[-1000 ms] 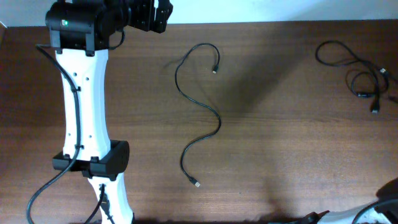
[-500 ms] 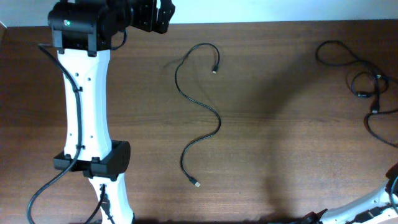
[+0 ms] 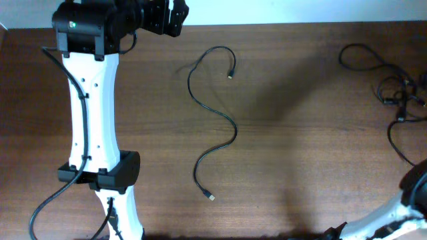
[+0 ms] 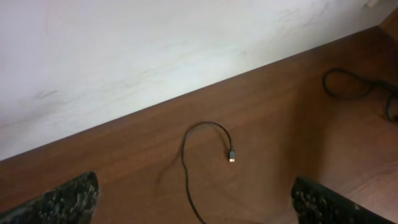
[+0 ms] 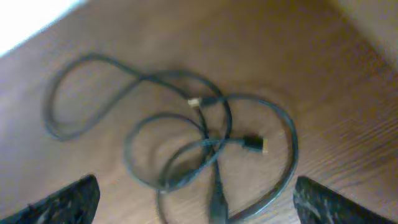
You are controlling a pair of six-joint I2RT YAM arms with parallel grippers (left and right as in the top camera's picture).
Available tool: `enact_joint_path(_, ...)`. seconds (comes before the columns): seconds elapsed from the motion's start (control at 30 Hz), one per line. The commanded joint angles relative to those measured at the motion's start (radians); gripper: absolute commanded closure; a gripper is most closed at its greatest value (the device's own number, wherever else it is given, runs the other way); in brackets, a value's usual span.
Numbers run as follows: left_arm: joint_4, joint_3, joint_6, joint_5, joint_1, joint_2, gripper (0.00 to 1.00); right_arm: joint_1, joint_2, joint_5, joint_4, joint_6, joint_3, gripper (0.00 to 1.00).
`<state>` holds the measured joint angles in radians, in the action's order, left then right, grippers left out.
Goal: Untangle cables
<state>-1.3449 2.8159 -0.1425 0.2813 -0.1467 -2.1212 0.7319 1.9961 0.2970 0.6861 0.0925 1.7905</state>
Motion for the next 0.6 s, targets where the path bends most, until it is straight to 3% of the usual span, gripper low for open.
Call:
enact_joint_path(0.0, 0.025, -0.001, -0.021, 0.010, -0.001, -0.011, 0.01, -0.134, -0.282, 0.007, 0.141, 0.026, 0.172, 0.01)
enact_joint_path(0.07, 0.027, -0.001, -0.021, 0.011, -0.002, -0.011, 0.01, -0.255, -0.360, 0.010, 0.243, 0.000, 0.207, 0.01)
enact_joint_path(0.2, 0.015, -0.001, -0.020, 0.010, -0.002, -0.058, 0.02, -0.422, -0.433, -0.097, 0.294, -0.050, 0.207, 0.01)
enact_joint_path(0.3, -0.159, -0.001, 0.054, -0.070, -0.002, -0.166, 0.10, -0.444, -0.475, -0.118, 0.326, -0.050, 0.207, 0.01)
enact_joint_path(0.4, -0.332, -0.001, 0.078, 0.019, -0.007, -0.285, 0.16, -0.444, -0.495, -0.118, 0.347, -0.050, 0.207, 0.01)
enact_joint_path(0.57, -0.298, -0.010, 0.070, 0.097, -0.095, -0.425, 0.13, -0.444, -0.523, -0.118, 0.365, -0.048, 0.207, 0.01)
